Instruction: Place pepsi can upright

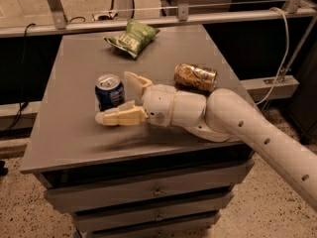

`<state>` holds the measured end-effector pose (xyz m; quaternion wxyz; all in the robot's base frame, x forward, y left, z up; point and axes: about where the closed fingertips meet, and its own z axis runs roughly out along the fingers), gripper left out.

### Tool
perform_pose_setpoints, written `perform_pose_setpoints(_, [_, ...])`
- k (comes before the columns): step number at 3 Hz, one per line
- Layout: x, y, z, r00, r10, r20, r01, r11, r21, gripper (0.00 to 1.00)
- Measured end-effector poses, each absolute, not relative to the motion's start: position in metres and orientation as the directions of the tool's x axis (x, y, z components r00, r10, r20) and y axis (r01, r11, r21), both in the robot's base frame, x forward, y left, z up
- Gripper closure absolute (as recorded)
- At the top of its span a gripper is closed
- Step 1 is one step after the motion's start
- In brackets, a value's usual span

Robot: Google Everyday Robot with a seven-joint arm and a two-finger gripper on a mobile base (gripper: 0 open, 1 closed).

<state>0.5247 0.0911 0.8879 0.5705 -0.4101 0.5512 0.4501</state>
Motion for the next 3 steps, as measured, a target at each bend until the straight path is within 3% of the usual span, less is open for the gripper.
perform_pose_setpoints(2, [0.525,0.049,0.915,-0.002,-0.037,-0.999,-0.960,0.280,-0.009,0.00])
perform_pose_setpoints(3, [0.530,0.003,0.952,0.013,-0.126,-0.992,-0.958,0.282,-0.048,0.00])
